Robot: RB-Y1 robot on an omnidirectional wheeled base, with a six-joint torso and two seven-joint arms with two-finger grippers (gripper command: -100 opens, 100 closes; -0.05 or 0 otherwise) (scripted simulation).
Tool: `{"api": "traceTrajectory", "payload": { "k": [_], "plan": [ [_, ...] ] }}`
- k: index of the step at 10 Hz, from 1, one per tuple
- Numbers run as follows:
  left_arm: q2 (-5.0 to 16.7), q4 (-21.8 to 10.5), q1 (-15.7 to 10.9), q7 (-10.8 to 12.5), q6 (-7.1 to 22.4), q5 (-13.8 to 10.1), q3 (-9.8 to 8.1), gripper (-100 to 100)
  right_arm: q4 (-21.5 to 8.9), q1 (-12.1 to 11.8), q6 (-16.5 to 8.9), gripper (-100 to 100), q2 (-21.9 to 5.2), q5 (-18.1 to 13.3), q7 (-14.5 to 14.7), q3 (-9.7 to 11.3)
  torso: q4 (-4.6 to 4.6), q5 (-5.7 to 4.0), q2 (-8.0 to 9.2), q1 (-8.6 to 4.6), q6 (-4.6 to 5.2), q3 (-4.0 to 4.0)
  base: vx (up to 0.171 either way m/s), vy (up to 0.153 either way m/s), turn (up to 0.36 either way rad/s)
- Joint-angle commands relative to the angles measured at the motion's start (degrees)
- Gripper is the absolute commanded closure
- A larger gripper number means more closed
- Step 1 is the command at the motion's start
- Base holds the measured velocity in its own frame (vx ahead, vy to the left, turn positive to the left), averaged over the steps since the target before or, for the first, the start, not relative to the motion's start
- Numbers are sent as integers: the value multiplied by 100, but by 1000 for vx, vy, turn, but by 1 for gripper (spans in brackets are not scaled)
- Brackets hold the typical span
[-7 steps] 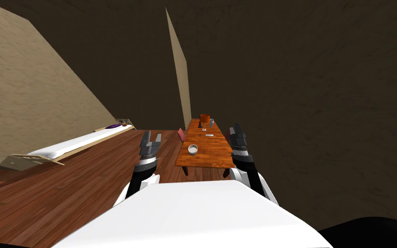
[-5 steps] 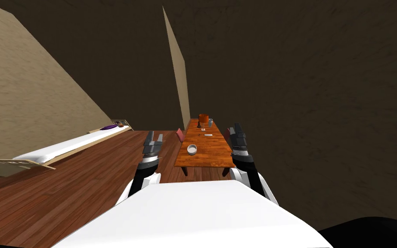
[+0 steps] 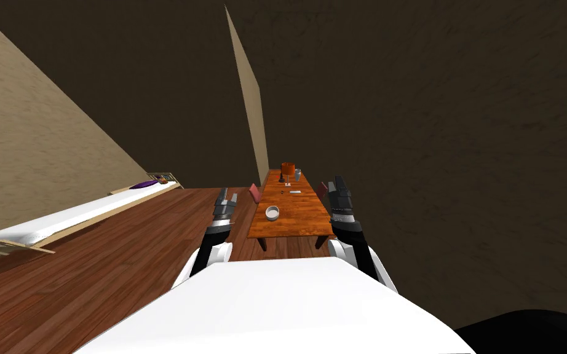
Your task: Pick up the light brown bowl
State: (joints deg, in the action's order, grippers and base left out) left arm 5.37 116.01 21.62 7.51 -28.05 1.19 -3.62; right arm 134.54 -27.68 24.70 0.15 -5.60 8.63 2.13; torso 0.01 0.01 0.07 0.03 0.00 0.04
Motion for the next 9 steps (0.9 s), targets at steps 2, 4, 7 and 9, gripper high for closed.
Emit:
{"api": "traceTrajectory", "payload": {
  "k": [2,4,7,9],
  "plan": [
    [33,-367,-238,3,217,-86,42,-100,0,0,0,0,0,0,0,0,0,0,-1,-1,2,0,-21,3,-104],
    [146,-772,-590,48,523,-261,46,-100,0,0,0,0,0,0,0,0,0,0,-2,-2,1,-1,-21,1,-146],
    [204,-1256,-790,70,708,-358,49,-100,0,0,0,0,0,0,0,0,0,0,-3,0,0,-1,-15,4,-69],
    [264,-1554,-994,92,890,-460,52,-100,0,0,0,0,0,0,0,0,0,-1,-4,-1,0,-2,-11,2,-88]
  ]
}}
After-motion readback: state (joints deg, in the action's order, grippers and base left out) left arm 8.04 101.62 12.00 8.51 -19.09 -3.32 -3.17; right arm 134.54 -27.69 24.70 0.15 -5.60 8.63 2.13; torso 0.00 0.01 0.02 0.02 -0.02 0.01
